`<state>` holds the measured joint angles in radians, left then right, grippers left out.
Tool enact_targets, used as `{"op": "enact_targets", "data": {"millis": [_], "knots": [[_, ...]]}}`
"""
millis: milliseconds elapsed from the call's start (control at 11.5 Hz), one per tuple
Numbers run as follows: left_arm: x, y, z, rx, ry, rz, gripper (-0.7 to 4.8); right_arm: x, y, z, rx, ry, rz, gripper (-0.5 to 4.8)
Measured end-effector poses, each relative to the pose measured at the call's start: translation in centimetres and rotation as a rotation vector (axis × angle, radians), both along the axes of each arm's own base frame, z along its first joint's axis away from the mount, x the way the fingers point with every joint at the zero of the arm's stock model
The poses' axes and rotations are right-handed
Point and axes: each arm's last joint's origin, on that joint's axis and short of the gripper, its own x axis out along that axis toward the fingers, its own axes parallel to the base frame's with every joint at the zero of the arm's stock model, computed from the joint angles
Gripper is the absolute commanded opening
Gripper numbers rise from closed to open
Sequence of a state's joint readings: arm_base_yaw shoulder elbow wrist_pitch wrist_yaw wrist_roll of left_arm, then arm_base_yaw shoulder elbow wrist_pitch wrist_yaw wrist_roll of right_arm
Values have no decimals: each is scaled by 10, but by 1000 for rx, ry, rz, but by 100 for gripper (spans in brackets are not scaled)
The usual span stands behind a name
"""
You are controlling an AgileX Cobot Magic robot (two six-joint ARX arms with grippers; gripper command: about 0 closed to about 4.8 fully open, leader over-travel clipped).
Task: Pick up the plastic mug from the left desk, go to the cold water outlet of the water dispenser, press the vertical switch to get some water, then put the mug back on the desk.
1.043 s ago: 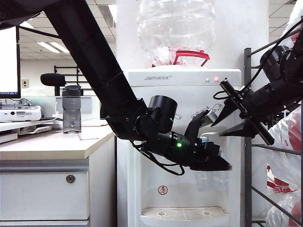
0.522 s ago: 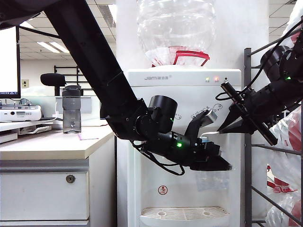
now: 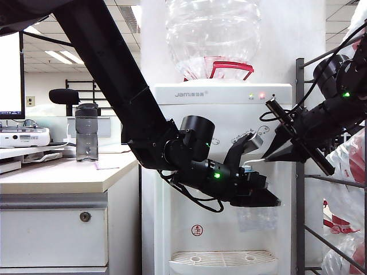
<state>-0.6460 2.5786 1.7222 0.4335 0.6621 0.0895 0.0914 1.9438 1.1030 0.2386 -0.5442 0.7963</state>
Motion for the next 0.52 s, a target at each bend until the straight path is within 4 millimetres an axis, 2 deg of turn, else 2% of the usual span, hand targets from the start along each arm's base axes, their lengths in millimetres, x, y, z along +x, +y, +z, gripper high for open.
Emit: {"op": "enact_targets", "data": {"millis": [261,348,522], "knots": [[0,0,0,0,0,0,-6,0,0,0,-3,-2,-5,5],[0,0,0,0,0,0,-6,0,0,0,-1,-2,-3,36],[0,0,0,0,0,0,-6,1,0,-2,9,3,2,45]]}}
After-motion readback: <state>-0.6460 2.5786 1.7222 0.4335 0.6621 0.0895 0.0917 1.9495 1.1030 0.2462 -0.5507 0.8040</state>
